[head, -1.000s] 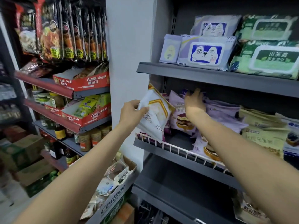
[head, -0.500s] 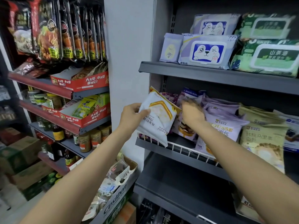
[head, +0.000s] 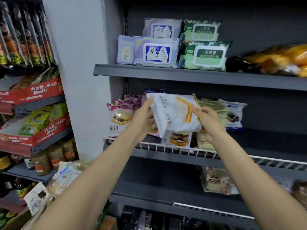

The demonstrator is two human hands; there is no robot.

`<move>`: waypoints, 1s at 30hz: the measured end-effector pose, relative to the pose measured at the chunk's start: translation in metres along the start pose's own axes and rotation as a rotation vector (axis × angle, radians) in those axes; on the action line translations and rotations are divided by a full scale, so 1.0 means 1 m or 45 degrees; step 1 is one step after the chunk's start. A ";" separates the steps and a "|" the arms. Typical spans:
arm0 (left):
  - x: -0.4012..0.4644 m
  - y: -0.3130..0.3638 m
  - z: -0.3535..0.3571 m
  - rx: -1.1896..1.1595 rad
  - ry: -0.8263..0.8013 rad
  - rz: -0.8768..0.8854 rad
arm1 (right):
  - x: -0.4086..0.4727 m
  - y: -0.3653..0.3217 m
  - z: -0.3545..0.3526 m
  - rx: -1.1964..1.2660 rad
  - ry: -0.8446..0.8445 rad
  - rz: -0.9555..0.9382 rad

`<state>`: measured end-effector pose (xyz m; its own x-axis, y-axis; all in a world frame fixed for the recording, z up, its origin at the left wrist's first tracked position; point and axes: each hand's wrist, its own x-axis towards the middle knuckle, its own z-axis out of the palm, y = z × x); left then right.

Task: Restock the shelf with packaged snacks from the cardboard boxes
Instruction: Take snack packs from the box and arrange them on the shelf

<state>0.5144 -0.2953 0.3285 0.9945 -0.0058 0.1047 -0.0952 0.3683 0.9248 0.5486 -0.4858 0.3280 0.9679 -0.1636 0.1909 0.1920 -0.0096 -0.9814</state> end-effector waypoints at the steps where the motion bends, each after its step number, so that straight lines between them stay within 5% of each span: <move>1: 0.004 -0.007 0.020 0.110 -0.051 -0.012 | 0.001 0.004 -0.014 0.087 0.063 0.019; 6: 0.035 -0.036 0.110 0.590 0.003 0.249 | 0.024 0.021 -0.095 0.030 0.150 0.045; 10: 0.069 -0.056 0.179 0.878 -0.180 0.348 | 0.056 0.012 -0.180 -0.731 0.188 -0.244; 12: 0.087 -0.065 0.212 1.057 -0.273 0.363 | 0.073 0.002 -0.217 -0.873 -0.093 -0.345; 15: 0.114 -0.080 0.252 1.063 -0.299 0.362 | 0.100 0.001 -0.255 -0.591 -0.454 -0.227; 19: 0.141 -0.095 0.276 1.563 0.108 0.463 | 0.148 0.026 -0.271 -0.523 -0.127 -0.173; 22: 0.143 -0.108 0.276 2.028 0.156 0.426 | 0.177 0.051 -0.271 -0.614 0.165 -0.132; 25: 0.143 -0.120 0.272 2.355 0.125 0.353 | 0.191 0.072 -0.260 -0.523 0.166 -0.168; 30: 0.149 -0.128 0.262 2.499 0.205 0.302 | 0.207 0.098 -0.228 -0.483 0.089 -0.193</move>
<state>0.6637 -0.5867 0.3211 0.9401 -0.0087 0.3407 -0.0001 -0.9997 -0.0252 0.7311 -0.7457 0.2667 0.9173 -0.1993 0.3449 0.2454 -0.3993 -0.8834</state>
